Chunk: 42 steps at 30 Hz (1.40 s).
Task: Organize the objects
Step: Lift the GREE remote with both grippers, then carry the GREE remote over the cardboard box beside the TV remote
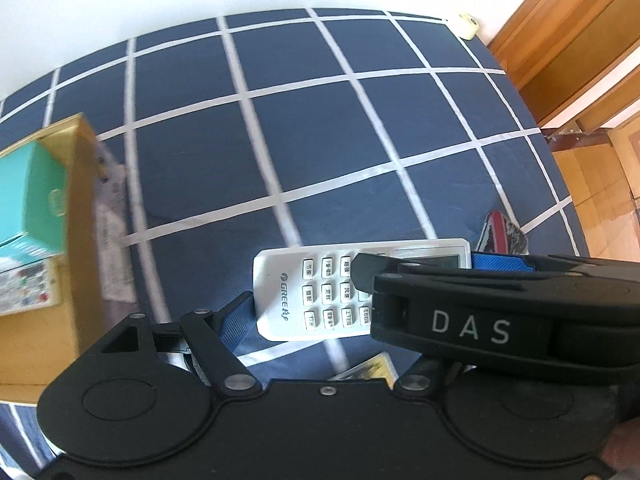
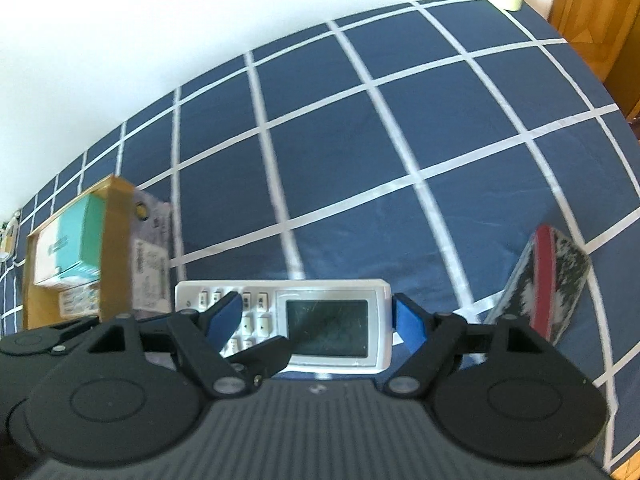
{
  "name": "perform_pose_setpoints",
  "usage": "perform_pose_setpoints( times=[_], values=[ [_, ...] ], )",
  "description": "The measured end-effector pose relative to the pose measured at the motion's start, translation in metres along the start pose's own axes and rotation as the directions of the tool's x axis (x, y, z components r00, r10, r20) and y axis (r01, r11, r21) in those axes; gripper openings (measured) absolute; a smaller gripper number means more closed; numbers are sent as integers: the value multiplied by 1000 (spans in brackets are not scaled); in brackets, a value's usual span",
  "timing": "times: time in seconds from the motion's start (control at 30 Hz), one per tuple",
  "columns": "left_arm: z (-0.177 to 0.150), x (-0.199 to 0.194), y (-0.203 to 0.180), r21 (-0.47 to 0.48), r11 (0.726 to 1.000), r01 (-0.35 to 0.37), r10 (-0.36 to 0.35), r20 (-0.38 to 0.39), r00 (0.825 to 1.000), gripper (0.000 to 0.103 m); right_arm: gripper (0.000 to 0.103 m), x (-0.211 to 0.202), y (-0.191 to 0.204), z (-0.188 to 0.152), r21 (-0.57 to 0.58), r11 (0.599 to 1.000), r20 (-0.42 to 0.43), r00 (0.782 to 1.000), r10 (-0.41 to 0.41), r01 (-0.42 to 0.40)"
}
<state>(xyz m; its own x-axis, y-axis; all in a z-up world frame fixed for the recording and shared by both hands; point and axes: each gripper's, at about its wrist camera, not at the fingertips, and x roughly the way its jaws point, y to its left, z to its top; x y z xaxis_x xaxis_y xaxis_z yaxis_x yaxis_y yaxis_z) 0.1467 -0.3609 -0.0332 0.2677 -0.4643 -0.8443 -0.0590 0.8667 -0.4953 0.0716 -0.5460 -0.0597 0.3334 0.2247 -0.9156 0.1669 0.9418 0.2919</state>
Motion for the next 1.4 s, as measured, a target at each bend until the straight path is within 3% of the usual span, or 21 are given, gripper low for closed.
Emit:
perform_pose_setpoints(
  times=[0.4, 0.8, 1.13, 1.4],
  values=[
    [-40, -55, 91, -26, 1000, -7, 8, 52, 999, 76, 80, -5, 104, -41, -26, 999, 26, 999, 20, -19],
    [-70, -87, 204, -128, 992, -18, 31, 101, 994, 76, 80, 21, 222, -64, -109, 993, 16, 999, 51, -49],
    [-88, -82, 285, -249, 968, -18, 43, 96, 994, 76, 80, 64, 304, -72, -198, 977, -50, 996, 70, -78],
    [-89, -57, 318, -309, 951, 3, 20, 72, 997, 76, 80, 102, 328, -72, -221, 972, -105, 993, 56, -78]
  ],
)
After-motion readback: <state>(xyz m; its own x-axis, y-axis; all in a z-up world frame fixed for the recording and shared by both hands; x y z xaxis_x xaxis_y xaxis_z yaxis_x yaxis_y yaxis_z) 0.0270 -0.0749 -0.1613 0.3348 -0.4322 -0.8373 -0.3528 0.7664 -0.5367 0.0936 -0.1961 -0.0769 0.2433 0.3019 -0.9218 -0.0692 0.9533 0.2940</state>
